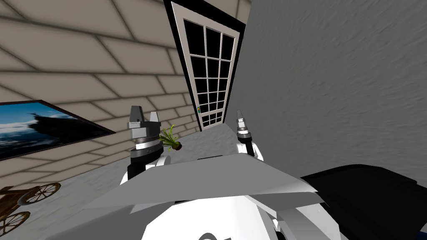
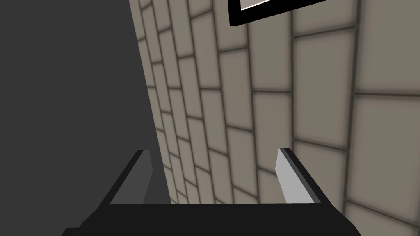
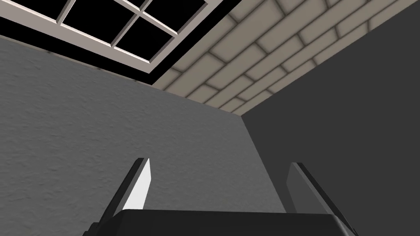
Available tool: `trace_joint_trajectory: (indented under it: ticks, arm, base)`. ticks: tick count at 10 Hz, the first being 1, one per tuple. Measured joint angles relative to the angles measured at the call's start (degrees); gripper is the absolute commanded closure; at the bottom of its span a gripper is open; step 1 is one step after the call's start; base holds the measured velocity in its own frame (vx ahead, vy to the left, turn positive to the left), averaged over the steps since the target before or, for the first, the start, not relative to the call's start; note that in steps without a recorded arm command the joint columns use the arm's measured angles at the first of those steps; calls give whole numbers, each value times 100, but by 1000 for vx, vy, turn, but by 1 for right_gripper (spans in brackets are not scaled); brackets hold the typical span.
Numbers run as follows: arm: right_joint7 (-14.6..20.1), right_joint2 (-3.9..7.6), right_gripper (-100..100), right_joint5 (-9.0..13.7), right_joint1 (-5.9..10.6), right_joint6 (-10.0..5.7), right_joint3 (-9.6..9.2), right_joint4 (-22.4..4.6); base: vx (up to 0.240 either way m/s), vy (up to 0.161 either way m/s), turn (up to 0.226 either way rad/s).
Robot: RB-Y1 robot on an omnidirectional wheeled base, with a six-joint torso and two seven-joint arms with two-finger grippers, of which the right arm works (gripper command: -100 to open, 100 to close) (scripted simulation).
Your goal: Pull the door open
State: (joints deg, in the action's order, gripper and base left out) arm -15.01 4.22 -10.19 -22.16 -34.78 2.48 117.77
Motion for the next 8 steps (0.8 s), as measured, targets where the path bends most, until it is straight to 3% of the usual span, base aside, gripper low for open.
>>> trace_joint_trajectory:
  ticks: [8]
  arm:
    - [-699, 93, -100, -224, 300, -252, 4, -1033]
  base:
    - [98, 56, 3]
